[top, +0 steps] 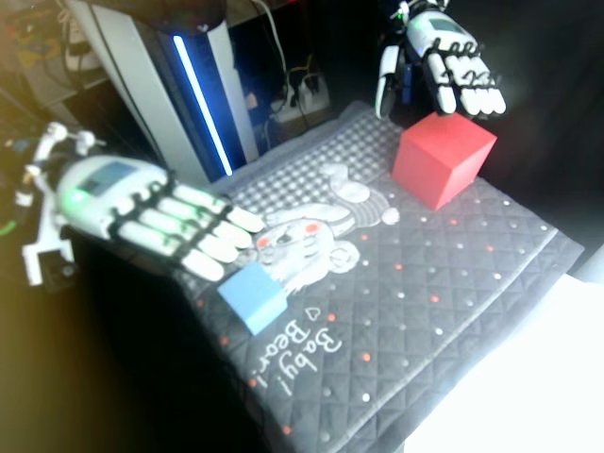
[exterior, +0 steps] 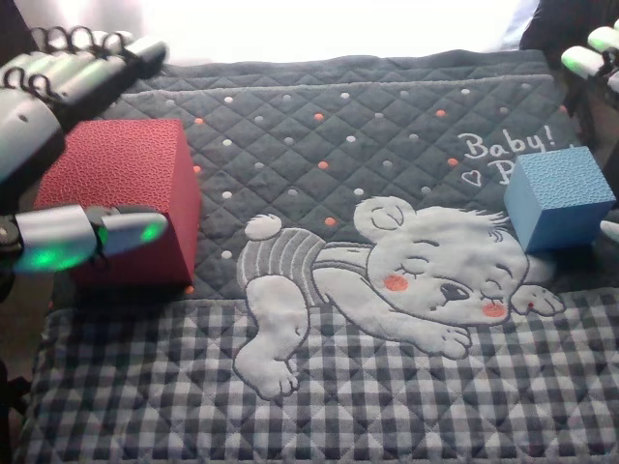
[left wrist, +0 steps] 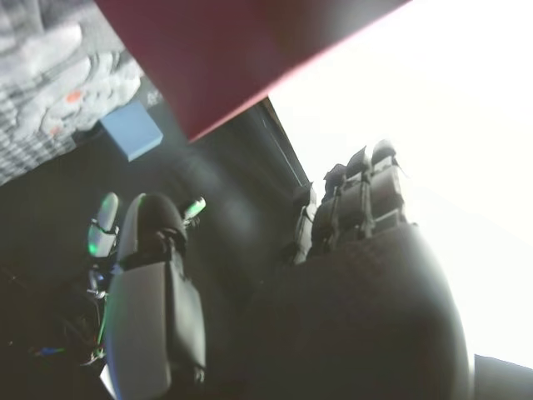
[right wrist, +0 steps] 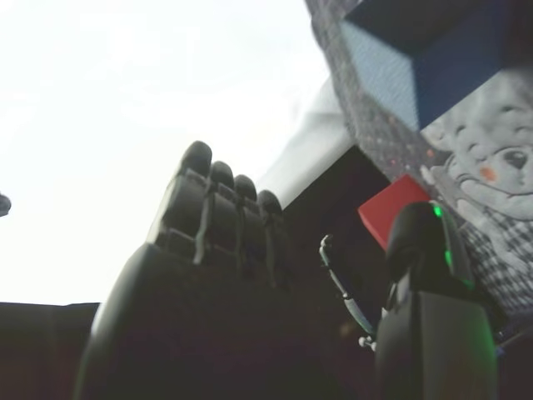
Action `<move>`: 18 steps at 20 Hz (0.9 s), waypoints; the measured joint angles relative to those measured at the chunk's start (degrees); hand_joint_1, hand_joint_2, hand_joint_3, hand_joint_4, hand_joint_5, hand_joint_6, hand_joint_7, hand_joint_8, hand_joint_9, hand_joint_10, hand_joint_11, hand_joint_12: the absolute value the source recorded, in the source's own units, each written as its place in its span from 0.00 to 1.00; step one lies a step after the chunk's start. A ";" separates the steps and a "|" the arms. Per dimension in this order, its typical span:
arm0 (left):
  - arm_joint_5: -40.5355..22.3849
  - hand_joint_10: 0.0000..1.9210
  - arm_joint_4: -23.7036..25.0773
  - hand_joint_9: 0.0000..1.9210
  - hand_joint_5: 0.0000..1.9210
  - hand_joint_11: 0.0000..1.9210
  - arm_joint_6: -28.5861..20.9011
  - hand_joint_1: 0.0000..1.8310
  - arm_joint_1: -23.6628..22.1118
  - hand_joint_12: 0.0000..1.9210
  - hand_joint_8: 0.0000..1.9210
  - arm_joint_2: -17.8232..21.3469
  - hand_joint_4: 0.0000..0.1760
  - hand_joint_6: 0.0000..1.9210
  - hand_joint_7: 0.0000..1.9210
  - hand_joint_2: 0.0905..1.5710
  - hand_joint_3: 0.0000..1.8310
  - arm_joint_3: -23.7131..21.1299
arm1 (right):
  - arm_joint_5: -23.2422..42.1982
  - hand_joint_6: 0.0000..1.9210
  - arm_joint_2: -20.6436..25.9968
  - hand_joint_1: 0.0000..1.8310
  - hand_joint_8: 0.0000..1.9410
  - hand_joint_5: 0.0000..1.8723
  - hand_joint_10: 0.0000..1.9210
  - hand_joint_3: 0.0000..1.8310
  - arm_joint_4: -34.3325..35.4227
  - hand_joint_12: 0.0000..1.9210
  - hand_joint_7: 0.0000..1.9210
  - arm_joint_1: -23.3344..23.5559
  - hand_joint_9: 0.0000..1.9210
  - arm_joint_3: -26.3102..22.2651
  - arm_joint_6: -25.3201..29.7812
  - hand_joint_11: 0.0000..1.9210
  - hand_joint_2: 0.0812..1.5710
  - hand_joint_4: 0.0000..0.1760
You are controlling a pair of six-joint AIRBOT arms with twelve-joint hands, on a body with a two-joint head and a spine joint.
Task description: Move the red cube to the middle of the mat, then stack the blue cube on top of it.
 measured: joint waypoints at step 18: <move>18.73 0.00 -5.42 0.04 0.02 0.00 2.43 0.55 -7.69 0.13 0.01 -6.97 0.82 0.00 0.04 0.56 0.00 8.28 | -0.15 0.00 -0.26 0.38 0.00 0.00 0.00 0.00 0.26 0.00 0.00 -1.42 0.00 0.00 1.49 0.00 0.74 0.00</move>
